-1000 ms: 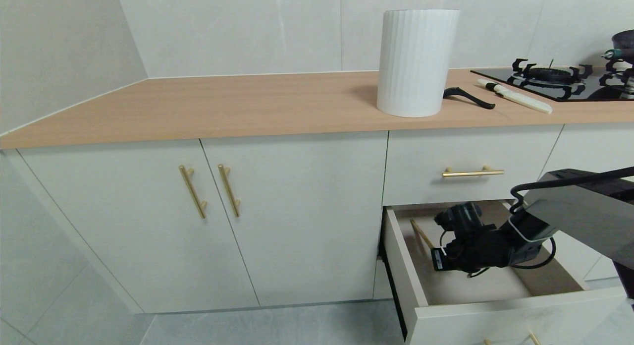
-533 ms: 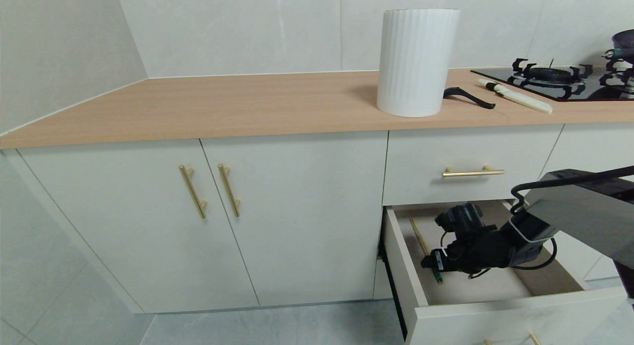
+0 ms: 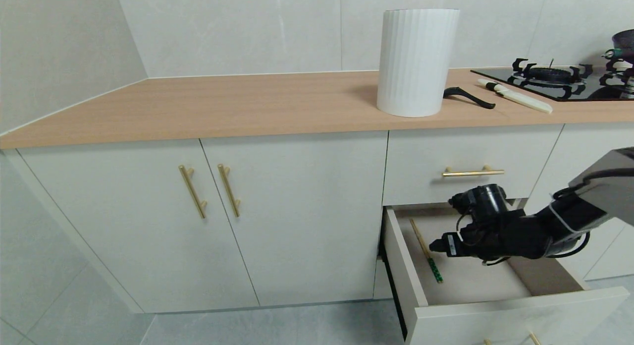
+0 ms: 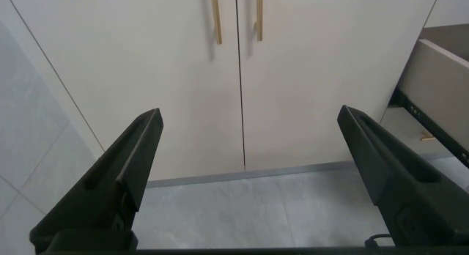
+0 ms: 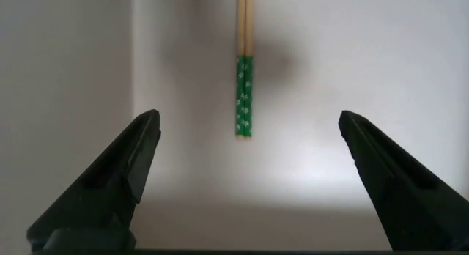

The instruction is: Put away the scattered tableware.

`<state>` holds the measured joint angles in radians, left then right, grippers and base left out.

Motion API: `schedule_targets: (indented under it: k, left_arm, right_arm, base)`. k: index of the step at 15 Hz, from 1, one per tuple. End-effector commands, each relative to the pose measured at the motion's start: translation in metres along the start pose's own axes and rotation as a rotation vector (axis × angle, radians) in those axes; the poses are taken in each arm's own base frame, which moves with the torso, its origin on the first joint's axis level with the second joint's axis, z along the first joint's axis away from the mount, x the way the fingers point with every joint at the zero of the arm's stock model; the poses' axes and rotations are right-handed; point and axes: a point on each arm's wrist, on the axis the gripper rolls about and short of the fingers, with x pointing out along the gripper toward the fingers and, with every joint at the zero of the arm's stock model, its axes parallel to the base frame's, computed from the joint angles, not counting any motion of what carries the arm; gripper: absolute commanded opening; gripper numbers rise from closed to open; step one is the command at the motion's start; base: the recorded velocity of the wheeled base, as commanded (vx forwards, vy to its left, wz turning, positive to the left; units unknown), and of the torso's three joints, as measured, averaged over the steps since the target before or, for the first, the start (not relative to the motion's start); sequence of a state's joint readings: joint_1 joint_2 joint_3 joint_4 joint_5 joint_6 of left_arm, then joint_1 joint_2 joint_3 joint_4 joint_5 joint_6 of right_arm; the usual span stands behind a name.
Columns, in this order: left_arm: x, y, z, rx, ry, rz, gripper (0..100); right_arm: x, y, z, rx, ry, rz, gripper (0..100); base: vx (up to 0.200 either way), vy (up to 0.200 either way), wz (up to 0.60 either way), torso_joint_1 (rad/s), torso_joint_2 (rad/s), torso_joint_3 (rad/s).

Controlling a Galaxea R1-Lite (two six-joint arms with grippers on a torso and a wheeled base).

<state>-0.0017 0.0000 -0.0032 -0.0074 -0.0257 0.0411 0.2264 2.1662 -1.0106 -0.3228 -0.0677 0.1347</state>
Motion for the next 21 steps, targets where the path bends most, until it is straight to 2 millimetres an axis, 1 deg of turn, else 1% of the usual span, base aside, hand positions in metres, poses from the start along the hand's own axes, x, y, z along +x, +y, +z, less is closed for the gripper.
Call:
schedule_targets:
  k: [1, 2, 3, 5, 8, 13, 21]
  left_arm:
    - [0.0, 0.0, 0.0, 0.0, 0.0, 0.0, 100]
    - [0.0, 0.0, 0.0, 0.0, 0.0, 0.0, 100]
    - [0.0, 0.0, 0.0, 0.0, 0.0, 0.0, 100]
    - [0.0, 0.0, 0.0, 0.0, 0.0, 0.0, 100]
    - [0.0, 0.0, 0.0, 0.0, 0.0, 0.0, 100]
    - [0.0, 0.0, 0.0, 0.0, 0.0, 0.0, 100]
    - [0.0, 0.0, 0.0, 0.0, 0.0, 0.0, 100]
  right_arm:
    - [-0.053, -0.012, 0.024, 0.016, -0.134, -0.01, 100]
    - [-0.073, -0.018, 0.032, 0.01, -0.185, -0.012, 100]
    - [-0.078, -0.019, 0.032, 0.003, -0.193, -0.015, 100]
    - [-0.101, -0.024, 0.033, -0.032, -0.239, -0.022, 100]
    - [-0.114, -0.024, 0.035, -0.037, -0.266, 0.008, 100]
    - [-0.116, -0.029, 0.036, -0.032, -0.275, 0.002, 100]
    - [-0.116, -0.03, 0.035, -0.036, -0.271, -0.002, 100]
  base:
    - [0.0, 0.0, 0.0, 0.0, 0.0, 0.0]
    - [0.0, 0.0, 0.0, 0.0, 0.0, 0.0]
    - [0.0, 0.0, 0.0, 0.0, 0.0, 0.0]
    - [0.0, 0.0, 0.0, 0.0, 0.0, 0.0]
    - [0.0, 0.0, 0.0, 0.009, -0.05, -0.059]
    - [0.0, 0.0, 0.0, 0.073, -0.4, -0.321]
    - [0.0, 0.0, 0.0, 0.144, -0.46, -0.323]
